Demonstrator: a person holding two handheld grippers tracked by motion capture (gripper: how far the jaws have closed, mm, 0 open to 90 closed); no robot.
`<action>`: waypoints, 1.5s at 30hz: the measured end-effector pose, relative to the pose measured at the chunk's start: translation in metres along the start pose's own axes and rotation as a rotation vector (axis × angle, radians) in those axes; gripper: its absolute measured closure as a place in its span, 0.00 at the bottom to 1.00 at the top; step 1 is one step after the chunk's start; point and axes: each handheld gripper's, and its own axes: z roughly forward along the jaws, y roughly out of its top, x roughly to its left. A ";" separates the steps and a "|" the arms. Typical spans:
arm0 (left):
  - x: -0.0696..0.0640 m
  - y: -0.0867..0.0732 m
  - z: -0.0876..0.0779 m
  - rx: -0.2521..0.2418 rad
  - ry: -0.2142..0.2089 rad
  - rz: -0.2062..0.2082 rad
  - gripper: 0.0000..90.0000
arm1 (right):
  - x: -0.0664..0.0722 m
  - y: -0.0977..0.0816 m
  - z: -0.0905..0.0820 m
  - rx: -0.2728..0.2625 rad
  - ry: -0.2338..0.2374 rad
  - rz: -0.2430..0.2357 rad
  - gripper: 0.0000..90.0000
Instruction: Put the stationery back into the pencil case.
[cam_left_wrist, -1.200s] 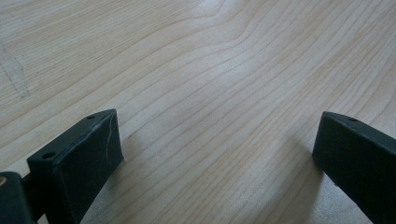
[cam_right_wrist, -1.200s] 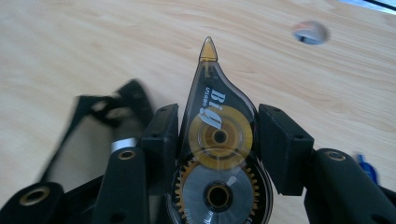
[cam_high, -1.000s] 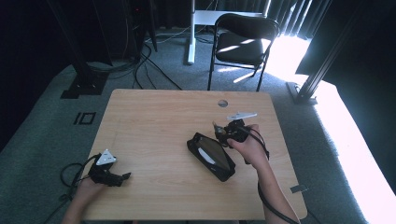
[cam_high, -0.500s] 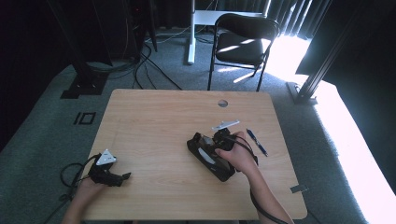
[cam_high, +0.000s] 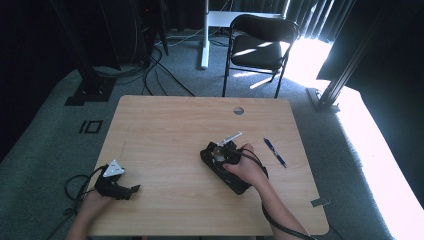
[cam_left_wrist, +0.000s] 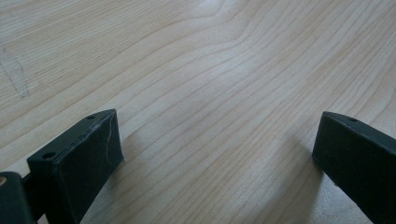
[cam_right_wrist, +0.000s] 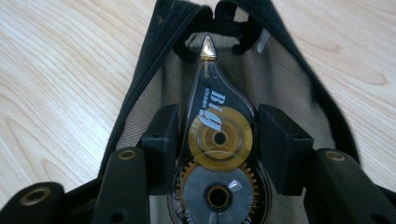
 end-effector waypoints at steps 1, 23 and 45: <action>0.000 0.000 0.000 0.000 0.000 0.000 0.02 | 0.000 0.001 0.002 0.002 -0.001 -0.001 0.55; 0.000 0.000 0.000 0.000 0.000 0.000 0.02 | -0.005 0.005 0.001 -0.007 0.022 -0.022 0.48; 0.000 0.000 0.000 0.000 0.000 0.000 0.02 | -0.061 -0.021 -0.080 -0.321 -0.033 0.069 0.49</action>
